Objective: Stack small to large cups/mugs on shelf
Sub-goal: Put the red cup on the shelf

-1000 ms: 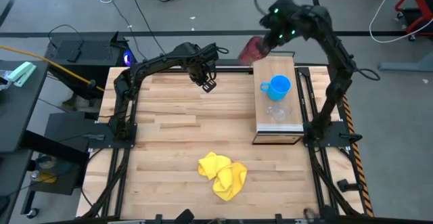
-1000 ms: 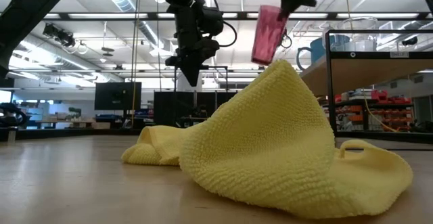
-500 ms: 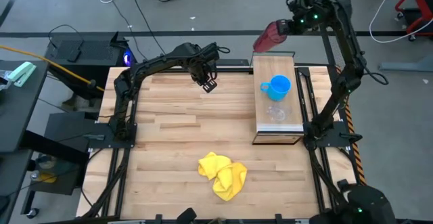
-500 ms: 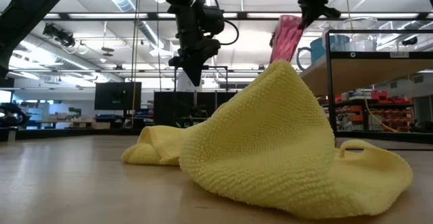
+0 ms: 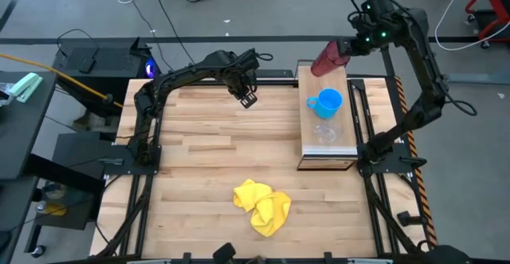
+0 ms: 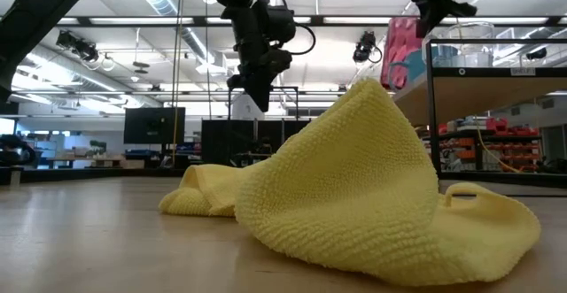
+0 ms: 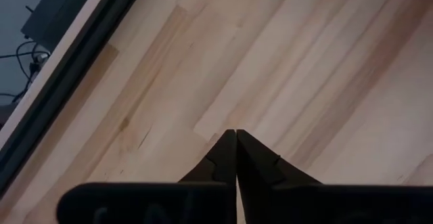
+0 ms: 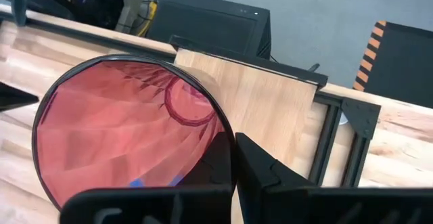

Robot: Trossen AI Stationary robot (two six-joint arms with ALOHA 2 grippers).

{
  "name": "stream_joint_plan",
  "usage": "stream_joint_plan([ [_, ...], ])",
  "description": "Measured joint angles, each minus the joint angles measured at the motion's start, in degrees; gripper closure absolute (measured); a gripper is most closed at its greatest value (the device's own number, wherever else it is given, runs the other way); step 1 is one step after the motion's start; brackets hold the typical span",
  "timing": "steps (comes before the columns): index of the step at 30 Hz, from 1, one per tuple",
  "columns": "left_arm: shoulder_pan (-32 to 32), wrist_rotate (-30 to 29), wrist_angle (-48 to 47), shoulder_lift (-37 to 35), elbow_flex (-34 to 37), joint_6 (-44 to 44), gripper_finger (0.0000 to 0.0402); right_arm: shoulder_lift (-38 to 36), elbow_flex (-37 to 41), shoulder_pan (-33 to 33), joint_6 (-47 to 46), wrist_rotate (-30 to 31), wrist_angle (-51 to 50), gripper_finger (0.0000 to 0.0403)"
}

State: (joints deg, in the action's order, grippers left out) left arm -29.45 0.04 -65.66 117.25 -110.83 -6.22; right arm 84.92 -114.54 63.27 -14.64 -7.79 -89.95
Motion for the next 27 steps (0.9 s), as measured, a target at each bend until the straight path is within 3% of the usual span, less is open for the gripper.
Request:
stream_joint_plan([
  [5,0.03,1.15,-0.35,0.0,0.0,-0.43,0.0388,-0.1,0.02,-1.24,-2.33,3.09,-0.03,0.0398],
  [15,0.0,1.37,0.72,0.0,0.0,0.33,0.0378,-1.18,0.33,-2.29,-6.49,3.34,0.03,0.0398],
  [27,0.0,1.44,1.2,0.0,0.0,1.42,0.0383,-5.37,10.77,-6.19,-7.73,4.82,-0.11,0.0397],
])
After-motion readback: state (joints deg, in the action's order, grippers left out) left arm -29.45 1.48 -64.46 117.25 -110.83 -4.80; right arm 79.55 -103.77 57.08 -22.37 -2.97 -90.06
